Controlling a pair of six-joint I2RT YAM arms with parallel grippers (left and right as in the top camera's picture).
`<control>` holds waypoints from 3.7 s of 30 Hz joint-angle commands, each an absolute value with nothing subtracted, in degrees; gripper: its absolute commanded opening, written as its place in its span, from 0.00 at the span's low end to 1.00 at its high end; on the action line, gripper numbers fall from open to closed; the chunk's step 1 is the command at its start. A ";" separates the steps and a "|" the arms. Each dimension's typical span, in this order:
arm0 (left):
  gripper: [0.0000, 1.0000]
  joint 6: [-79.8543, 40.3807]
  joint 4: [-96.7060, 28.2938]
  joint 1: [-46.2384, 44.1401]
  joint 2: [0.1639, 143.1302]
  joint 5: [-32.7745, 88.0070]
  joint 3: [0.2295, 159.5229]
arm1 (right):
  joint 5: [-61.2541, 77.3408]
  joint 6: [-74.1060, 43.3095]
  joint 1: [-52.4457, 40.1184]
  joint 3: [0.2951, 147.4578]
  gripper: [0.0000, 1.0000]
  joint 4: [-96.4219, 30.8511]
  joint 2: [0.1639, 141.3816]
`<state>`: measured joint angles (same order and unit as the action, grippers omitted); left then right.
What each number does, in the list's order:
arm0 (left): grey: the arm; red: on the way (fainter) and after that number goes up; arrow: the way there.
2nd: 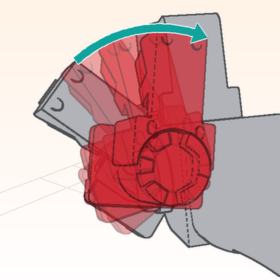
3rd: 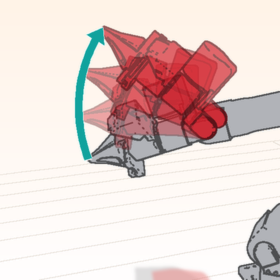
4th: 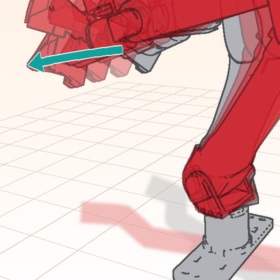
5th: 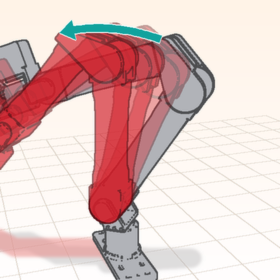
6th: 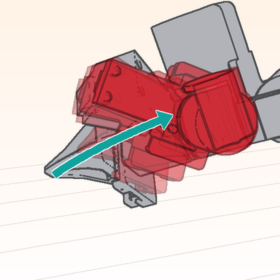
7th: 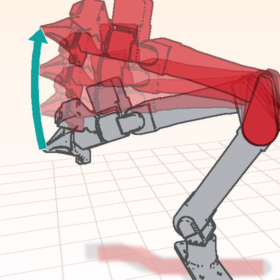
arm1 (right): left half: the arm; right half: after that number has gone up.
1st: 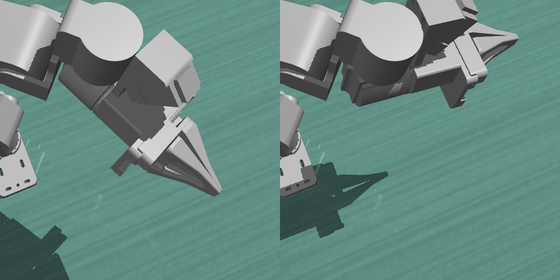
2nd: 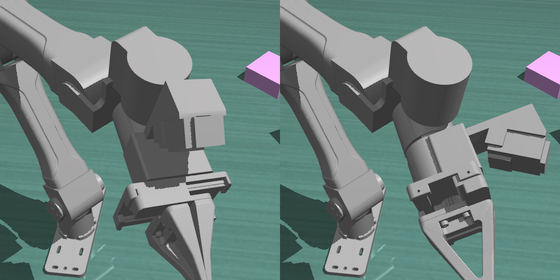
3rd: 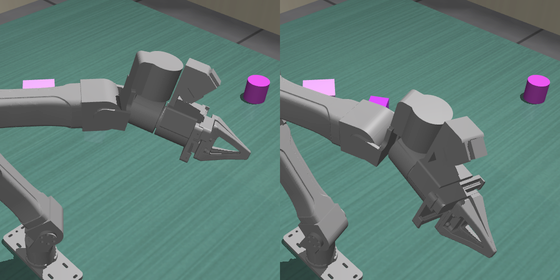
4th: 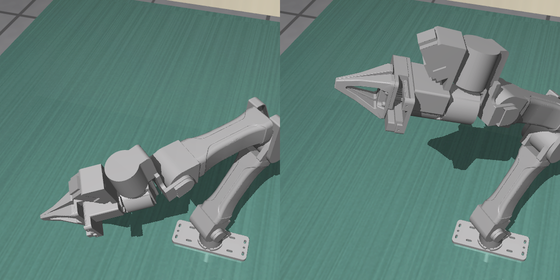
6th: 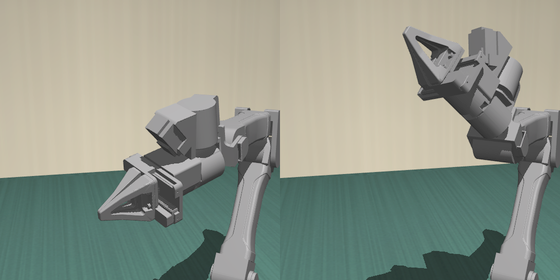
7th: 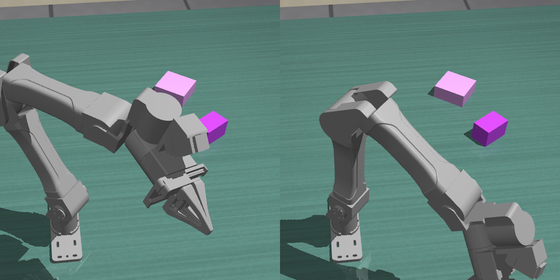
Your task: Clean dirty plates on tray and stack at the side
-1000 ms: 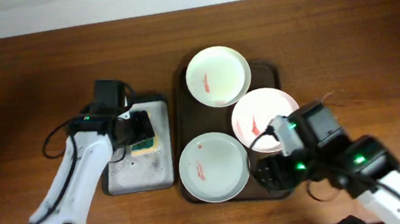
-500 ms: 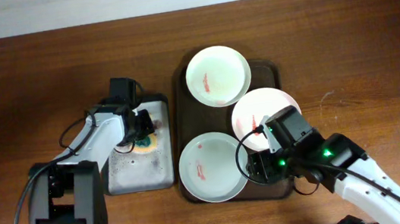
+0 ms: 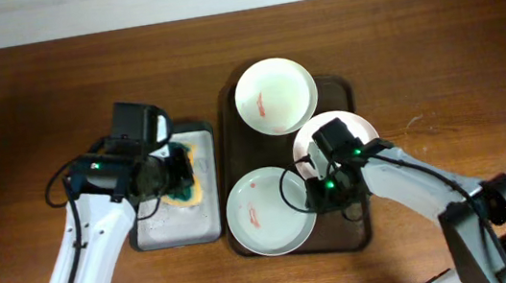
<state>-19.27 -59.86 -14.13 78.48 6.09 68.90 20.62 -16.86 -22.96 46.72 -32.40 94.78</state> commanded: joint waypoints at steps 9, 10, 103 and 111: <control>0.00 -27.07 -54.28 -23.77 80.73 7.31 65.60 | 9.61 -27.14 -22.11 49.08 0.04 -31.03 95.18; 0.00 -29.98 -49.95 -25.61 82.67 8.27 62.61 | 9.65 -27.11 -22.11 49.08 0.04 -31.07 95.18; 0.89 -12.93 -43.75 -2.07 54.78 19.09 50.46 | -61.84 -13.93 -57.87 58.46 0.04 -45.10 67.31; 0.94 -12.93 -46.41 -2.07 52.80 19.09 50.46 | -63.35 -12.69 -57.84 61.45 0.04 -43.00 66.98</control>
<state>-13.08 -45.93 -2.44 52.49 18.65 49.39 -60.05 -12.78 -57.45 60.14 -43.44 67.55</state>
